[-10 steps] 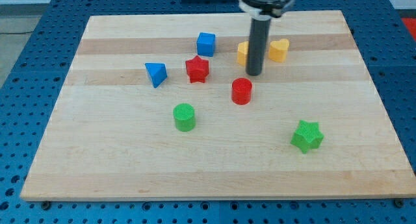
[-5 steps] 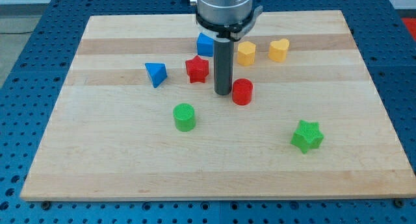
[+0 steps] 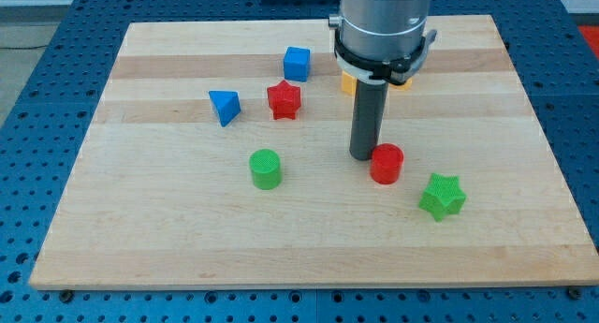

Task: Place the red circle at the top of the green star

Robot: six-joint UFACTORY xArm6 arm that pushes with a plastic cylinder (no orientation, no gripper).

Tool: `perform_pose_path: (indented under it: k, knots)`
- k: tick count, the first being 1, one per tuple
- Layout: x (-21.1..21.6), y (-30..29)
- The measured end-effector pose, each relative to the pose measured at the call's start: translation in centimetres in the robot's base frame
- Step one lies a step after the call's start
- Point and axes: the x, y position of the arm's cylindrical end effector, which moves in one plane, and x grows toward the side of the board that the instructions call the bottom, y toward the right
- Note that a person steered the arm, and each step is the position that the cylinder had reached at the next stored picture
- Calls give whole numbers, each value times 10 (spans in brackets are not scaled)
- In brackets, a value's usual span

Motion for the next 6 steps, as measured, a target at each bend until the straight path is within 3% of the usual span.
perform_pose_path:
  k: [2,3,6]
  knots:
    - [12,-35]
    - [30,-29]
    - [28,-21]
